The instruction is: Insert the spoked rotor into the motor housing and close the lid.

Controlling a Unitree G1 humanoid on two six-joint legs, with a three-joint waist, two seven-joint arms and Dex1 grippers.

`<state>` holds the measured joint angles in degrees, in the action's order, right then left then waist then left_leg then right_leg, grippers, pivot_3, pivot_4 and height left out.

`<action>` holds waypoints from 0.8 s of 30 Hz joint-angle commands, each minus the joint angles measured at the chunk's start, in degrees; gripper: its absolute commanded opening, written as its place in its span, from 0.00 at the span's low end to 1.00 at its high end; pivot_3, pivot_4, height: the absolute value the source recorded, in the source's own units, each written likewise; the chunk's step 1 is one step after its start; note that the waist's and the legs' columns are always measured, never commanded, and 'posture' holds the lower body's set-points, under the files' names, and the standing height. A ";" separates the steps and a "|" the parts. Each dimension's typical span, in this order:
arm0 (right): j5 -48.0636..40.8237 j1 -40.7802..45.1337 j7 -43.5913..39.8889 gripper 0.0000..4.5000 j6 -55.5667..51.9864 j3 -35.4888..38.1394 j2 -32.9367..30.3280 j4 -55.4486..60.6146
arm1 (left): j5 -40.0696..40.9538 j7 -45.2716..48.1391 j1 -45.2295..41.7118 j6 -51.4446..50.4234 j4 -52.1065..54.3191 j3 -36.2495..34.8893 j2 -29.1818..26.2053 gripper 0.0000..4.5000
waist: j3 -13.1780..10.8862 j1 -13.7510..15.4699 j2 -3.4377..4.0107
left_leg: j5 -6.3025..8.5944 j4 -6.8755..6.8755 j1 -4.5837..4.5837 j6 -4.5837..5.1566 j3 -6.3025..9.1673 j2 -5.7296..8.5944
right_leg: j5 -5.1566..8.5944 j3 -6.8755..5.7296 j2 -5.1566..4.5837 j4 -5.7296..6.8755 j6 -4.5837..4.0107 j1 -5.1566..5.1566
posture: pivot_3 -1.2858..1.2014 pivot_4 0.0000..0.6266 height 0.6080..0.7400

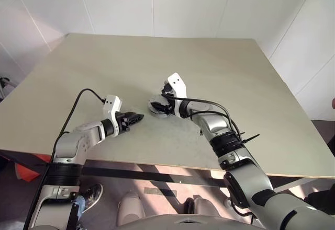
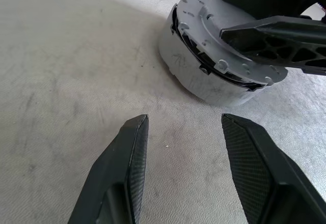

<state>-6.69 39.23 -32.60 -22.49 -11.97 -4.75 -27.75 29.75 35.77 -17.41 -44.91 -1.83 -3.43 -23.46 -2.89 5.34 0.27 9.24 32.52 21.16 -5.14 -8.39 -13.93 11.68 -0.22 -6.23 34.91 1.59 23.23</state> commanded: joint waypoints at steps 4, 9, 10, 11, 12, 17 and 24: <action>1.29 1.13 0.05 0.66 2.70 0.49 -0.02 -1.40 | 0.08 0.26 0.19 0.45 2.69 -0.65 -0.65 0.54 | 0.00 -0.02 0.00 | 0.00 0.02 -0.02 0.00 0.00 0.00 | 0.00 0.01 0.00 0.01 0.00 -0.01 | 0.52 0.00 1.00; 1.28 2.69 2.06 0.66 2.74 1.65 0.79 -4.26 | 0.12 0.27 0.39 0.36 2.83 -0.47 -0.44 0.54 | 0.00 -0.05 -0.01 | 0.01 0.09 -0.08 0.02 0.00 0.00 | 0.00 0.03 0.00 0.13 0.00 -0.02 | 0.52 0.00 1.00; 1.18 2.88 2.05 0.66 2.66 1.71 0.95 -4.33 | 0.08 0.21 0.34 0.34 2.79 -0.37 -0.34 0.54 | 0.00 -0.06 -0.01 | 0.03 0.13 -0.09 0.05 0.00 0.00 | 0.00 0.05 0.00 0.18 0.00 -0.02 | 0.52 0.00 1.00; 1.12 3.00 2.07 0.66 2.53 1.72 1.11 -4.33 | 0.04 0.15 0.32 0.30 2.82 -0.27 -0.28 0.54 | 0.00 -0.07 0.00 | 0.10 0.18 -0.11 0.17 0.00 -0.01 | 0.00 0.07 0.00 0.25 -0.01 -0.03 | 0.52 0.00 1.00; 0.98 3.14 2.18 0.66 2.34 1.83 1.29 -4.36 | 0.04 0.11 0.31 0.24 2.86 -0.21 -0.23 0.54 | 0.00 -0.07 0.00 | 0.10 0.23 -0.12 0.18 0.00 -0.01 | 0.00 0.09 -0.01 0.32 -0.01 -0.02 | 0.52 0.00 1.00; 1.72 3.14 2.23 0.66 2.66 1.30 1.13 -4.75 | 0.04 0.15 0.31 0.20 2.74 -0.14 -0.20 0.54 | 0.00 -0.05 0.00 | 0.10 0.29 -0.14 0.18 0.00 -0.01 | -0.01 0.12 -0.02 0.45 -0.03 -0.02 | 0.52 0.00 1.00; -0.70 4.28 2.24 0.66 -0.25 4.30 2.29 -4.94 | 0.05 -0.02 0.42 0.09 2.77 0.01 0.06 0.54 | 0.00 -0.10 0.00 | 0.10 0.30 -0.16 0.18 0.00 -0.02 | -0.02 0.12 -0.01 0.48 -0.04 -0.02 | 0.52 0.00 1.00</action>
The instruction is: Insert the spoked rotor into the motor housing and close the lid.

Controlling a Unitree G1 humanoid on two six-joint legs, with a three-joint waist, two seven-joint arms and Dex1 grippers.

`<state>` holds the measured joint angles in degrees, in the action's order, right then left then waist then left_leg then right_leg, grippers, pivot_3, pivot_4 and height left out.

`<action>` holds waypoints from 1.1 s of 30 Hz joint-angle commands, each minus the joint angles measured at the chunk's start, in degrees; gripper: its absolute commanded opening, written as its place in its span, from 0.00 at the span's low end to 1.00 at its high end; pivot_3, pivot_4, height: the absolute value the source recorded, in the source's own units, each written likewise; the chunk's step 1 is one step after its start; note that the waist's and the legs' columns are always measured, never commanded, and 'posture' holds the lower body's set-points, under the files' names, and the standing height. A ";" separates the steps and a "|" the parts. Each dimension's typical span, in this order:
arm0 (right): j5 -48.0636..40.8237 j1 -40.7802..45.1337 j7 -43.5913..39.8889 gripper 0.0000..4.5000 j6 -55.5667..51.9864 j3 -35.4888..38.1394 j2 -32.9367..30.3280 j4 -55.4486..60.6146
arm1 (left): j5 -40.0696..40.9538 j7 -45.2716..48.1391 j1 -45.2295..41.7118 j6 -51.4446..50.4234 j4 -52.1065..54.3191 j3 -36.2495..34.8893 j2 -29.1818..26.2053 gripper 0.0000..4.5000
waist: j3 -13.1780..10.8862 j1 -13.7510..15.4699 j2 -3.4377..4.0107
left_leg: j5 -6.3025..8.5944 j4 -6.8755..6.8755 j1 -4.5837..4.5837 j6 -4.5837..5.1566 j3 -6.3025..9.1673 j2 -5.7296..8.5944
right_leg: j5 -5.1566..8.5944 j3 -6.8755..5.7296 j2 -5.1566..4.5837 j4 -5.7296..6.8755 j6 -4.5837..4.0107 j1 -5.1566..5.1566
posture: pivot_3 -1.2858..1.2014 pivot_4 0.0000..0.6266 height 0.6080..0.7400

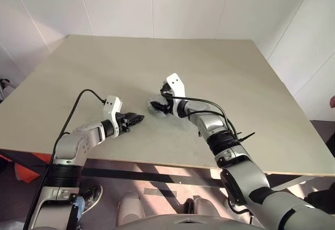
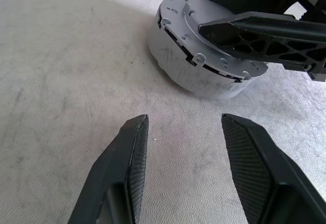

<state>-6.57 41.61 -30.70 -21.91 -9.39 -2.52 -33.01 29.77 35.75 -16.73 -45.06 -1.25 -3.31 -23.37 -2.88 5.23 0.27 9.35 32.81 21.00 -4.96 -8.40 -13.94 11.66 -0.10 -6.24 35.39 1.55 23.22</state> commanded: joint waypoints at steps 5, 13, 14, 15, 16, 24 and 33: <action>0.85 1.83 0.57 0.66 -0.21 0.61 -0.16 -0.61 | -0.02 -0.23 -0.24 0.23 2.04 -0.15 0.20 0.54 | 0.00 0.01 0.00 | 0.00 0.00 0.00 0.00 0.00 0.00 | 0.00 0.00 0.00 0.01 0.00 0.00 | 0.52 0.00 1.00; -1.59 2.10 -0.59 0.66 -2.00 2.87 0.52 0.89 | -0.03 -0.64 0.16 0.30 2.10 -0.42 0.23 0.54 | 0.00 0.01 0.00 | 0.00 0.00 0.00 0.00 0.00 0.00 | 0.00 0.00 0.00 0.01 0.00 0.01 | 0.52 0.00 1.00; -1.32 2.10 -0.57 0.66 -1.86 2.78 0.53 0.76 | 0.00 -0.68 0.19 0.29 2.10 -0.47 0.25 0.54 | 0.00 0.01 0.00 | 0.00 0.00 0.00 0.01 0.00 0.00 | 0.00 0.00 0.00 0.00 0.00 0.01 | 0.52 0.00 1.00; -1.43 2.06 -0.70 0.66 -1.95 2.85 0.63 0.77 | 0.01 -0.71 0.21 0.30 2.10 -0.48 0.25 0.54 | 0.00 0.01 0.00 | 0.00 0.00 0.01 0.01 0.00 0.00 | 0.00 0.00 0.00 0.00 0.00 0.02 | 0.52 0.00 1.00; -1.54 2.04 -0.81 0.66 -2.05 2.90 0.69 0.86 | 0.01 -0.76 0.20 0.29 2.08 -0.47 0.27 0.54 | 0.00 0.01 0.00 | 0.00 -0.01 0.02 0.01 0.00 0.00 | 0.01 0.00 0.00 0.00 0.00 0.03 | 0.52 0.00 1.00; -1.22 1.12 -1.10 0.66 -1.10 2.32 0.56 3.13 | 0.14 -0.73 0.07 0.30 1.81 -0.40 0.26 0.54 | -0.01 0.01 0.01 | 0.01 -0.02 0.02 0.01 -0.01 -0.01 | 0.01 0.01 0.00 0.00 0.00 0.04 | 0.52 0.00 1.00; -0.14 -0.90 -2.13 0.66 -0.05 0.31 -0.15 8.27 | 0.06 -0.73 -0.15 0.53 1.51 -0.37 0.39 0.54 | -0.01 0.01 0.02 | 0.00 -0.07 0.13 0.00 -0.01 -0.01 | 0.01 -0.01 0.03 -0.16 -0.01 0.11 | 0.52 0.00 1.00</action>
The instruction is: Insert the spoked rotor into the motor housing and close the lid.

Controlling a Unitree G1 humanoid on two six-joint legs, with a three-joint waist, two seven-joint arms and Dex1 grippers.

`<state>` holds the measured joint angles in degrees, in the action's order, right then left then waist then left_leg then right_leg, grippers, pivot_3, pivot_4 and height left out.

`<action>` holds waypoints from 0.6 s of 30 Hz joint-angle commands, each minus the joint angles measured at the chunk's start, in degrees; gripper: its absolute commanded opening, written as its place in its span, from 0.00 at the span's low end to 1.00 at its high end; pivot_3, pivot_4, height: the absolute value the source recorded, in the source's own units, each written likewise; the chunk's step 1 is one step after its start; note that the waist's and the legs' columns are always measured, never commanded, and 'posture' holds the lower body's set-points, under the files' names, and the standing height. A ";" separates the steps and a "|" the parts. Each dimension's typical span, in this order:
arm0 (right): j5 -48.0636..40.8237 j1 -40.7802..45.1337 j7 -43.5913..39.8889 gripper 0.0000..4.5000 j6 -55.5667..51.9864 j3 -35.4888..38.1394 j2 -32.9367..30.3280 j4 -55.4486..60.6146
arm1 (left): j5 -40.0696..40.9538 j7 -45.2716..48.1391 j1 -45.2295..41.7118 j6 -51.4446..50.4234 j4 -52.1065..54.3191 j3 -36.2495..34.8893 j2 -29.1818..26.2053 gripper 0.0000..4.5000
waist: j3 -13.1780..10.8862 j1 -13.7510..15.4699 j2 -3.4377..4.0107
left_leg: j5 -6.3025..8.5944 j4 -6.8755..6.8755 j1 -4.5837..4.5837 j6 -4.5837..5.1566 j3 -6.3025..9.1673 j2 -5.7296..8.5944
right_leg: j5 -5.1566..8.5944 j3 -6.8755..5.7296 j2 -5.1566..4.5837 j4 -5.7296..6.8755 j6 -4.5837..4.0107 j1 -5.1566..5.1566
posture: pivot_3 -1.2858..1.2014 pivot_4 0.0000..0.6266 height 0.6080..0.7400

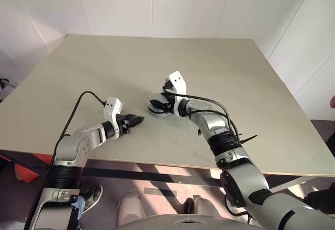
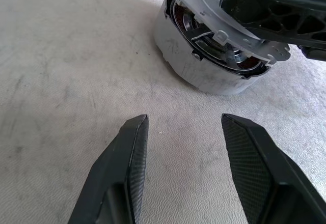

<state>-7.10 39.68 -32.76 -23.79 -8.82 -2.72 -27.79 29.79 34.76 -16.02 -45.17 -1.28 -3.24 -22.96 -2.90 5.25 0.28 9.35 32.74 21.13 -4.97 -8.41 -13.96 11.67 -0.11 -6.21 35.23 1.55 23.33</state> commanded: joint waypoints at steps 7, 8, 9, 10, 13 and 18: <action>1.57 1.32 0.78 0.66 3.36 -0.69 0.06 -0.09 | 0.06 0.15 -0.82 0.57 1.65 -0.56 -0.03 0.54 | 0.00 0.00 0.01 | 0.01 -0.02 0.03 0.01 -0.02 0.00 | 0.00 0.00 0.00 -0.09 0.00 0.00 | 0.52 0.00 1.00; 1.67 1.36 0.80 0.66 3.48 -0.67 0.12 -0.34 | 0.06 0.15 -0.71 0.57 1.71 -0.58 -0.05 0.54 | 0.00 0.00 0.01 | 0.01 -0.02 0.02 0.01 -0.02 0.00 | 0.00 0.00 0.00 -0.09 0.00 0.00 | 0.52 0.00 1.00; 1.76 1.38 0.78 0.66 3.65 -0.67 0.16 -0.55 | 0.03 0.13 -0.62 0.58 1.74 -0.58 -0.05 0.54 | 0.00 0.00 0.00 | 0.01 -0.02 0.02 0.01 -0.02 0.00 | 0.00 0.00 0.00 -0.09 0.00 0.00 | 0.52 0.00 1.00; 1.83 1.40 0.76 0.66 3.79 -0.68 0.21 -0.74 | 0.01 0.12 -0.55 0.60 1.74 -0.58 -0.05 0.54 | 0.00 0.00 0.00 | 0.01 -0.03 0.02 0.01 -0.02 0.00 | 0.00 0.00 0.00 -0.09 0.00 0.00 | 0.52 0.00 1.00; 1.95 1.37 0.76 0.66 4.04 -0.66 0.40 -1.27 | -0.06 -0.04 -0.34 0.66 1.68 -0.51 0.15 0.54 | 0.00 0.00 0.00 | 0.01 -0.02 0.02 0.02 -0.02 0.00 | 0.00 0.00 0.00 -0.09 0.00 -0.01 | 0.52 0.00 1.00; 1.32 1.95 0.82 0.66 3.02 0.12 0.70 -1.49 | -0.09 -0.37 0.01 0.52 2.01 -0.32 0.61 0.54 | 0.00 -0.02 0.00 | 0.02 -0.02 0.01 0.02 -0.02 0.00 | 0.00 0.00 0.00 -0.08 0.00 -0.01 | 0.52 0.00 1.00</action>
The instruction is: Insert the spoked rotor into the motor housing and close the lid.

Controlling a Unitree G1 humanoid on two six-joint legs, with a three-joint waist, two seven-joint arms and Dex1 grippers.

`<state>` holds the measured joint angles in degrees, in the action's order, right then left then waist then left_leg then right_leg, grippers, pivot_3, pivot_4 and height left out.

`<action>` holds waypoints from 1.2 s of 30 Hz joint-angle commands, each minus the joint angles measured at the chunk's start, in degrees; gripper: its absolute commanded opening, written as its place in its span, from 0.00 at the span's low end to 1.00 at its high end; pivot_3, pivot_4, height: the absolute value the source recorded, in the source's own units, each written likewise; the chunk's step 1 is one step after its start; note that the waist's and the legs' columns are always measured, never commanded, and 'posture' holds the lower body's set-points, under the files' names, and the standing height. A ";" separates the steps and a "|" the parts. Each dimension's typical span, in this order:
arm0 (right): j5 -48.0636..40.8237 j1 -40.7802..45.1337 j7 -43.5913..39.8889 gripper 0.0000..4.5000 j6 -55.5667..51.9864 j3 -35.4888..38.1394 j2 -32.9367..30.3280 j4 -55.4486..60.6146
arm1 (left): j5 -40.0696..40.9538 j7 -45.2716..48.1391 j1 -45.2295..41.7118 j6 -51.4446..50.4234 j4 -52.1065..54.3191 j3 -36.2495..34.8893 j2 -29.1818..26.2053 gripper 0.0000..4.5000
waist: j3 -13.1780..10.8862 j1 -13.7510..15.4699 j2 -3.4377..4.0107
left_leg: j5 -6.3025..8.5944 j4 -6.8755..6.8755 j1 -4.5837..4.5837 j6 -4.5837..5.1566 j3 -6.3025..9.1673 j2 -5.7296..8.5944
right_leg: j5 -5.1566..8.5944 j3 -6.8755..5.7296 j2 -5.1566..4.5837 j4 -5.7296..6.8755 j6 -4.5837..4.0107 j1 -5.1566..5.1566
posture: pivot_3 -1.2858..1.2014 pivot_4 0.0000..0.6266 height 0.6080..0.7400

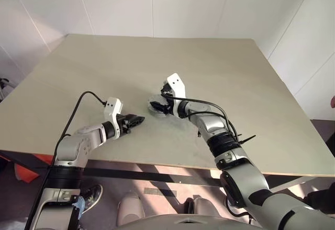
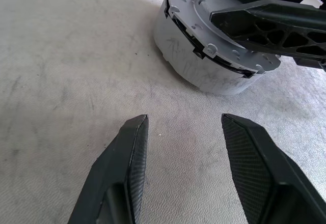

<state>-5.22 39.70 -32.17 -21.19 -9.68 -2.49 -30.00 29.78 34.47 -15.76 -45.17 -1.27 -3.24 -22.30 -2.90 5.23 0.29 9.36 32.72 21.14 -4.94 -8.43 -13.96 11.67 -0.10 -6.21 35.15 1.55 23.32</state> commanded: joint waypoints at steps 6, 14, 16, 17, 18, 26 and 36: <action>-1.05 3.36 1.46 0.66 -0.48 2.44 1.18 -0.85 | -0.10 -0.22 0.22 0.56 2.21 -0.24 0.07 0.54 | 0.00 -0.07 0.00 | 0.00 0.00 -0.02 0.00 0.00 0.00 | 0.00 0.00 0.00 0.02 0.00 0.00 | 0.52 0.00 1.00; -0.10 3.80 2.34 0.66 0.73 2.05 1.64 -2.22 | -0.12 -0.45 0.74 0.65 2.43 -0.35 0.15 0.54 | 0.00 -0.29 0.00 | 0.02 0.01 -0.03 0.04 0.00 -0.01 | 0.00 0.00 0.00 0.04 0.00 0.00 | 0.52 0.00 1.00; -0.06 3.71 2.21 0.66 0.80 1.85 1.52 -1.87 | -0.15 -0.54 0.85 0.66 2.46 -0.36 0.19 0.54 | 0.00 -0.35 0.00 | 0.03 0.01 -0.03 0.04 0.00 0.00 | 0.00 0.00 0.00 0.04 0.00 -0.01 | 0.52 0.00 1.00; 0.08 3.68 2.20 0.66 0.94 1.74 1.41 -1.93 | -0.16 -0.55 0.88 0.68 2.44 -0.37 0.19 0.54 | 0.00 -0.36 0.00 | 0.03 0.01 -0.03 0.04 0.00 0.00 | 0.00 0.00 0.00 0.04 0.00 -0.01 | 0.52 0.00 1.00; 0.37 3.68 2.20 0.66 1.15 1.56 1.15 -2.19 | -0.16 -0.57 0.88 0.69 2.44 -0.37 0.20 0.54 | 0.00 -0.37 0.00 | 0.02 0.01 -0.03 0.04 0.00 -0.01 | 0.00 0.00 0.00 0.04 0.00 0.00 | 0.52 0.00 1.00; -0.23 3.06 0.70 0.66 0.17 1.95 -0.39 -0.04 | -0.20 -0.49 0.78 0.77 2.34 -0.28 0.21 0.54 | 0.00 -0.31 0.00 | 0.02 0.01 -0.02 0.04 0.00 0.00 | 0.00 0.00 -0.01 0.04 0.00 -0.02 | 0.52 0.00 1.00; 0.53 3.49 2.62 0.66 1.96 1.92 0.56 -2.53 | -0.35 -0.26 0.47 0.75 2.06 -0.19 -0.02 0.54 | 0.00 -0.28 0.00 | 0.03 0.01 -0.01 0.05 0.00 0.00 | 0.00 0.00 -0.01 0.04 0.00 -0.02 | 0.52 0.00 1.00</action>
<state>-5.16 41.63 -30.62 -20.92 -8.61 -1.83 -32.97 29.71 34.08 -14.69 -45.13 -0.79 -3.21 -22.07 -2.90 4.95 0.29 9.39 32.73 21.13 -4.90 -8.43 -13.96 11.67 -0.11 -6.22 35.18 1.54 23.31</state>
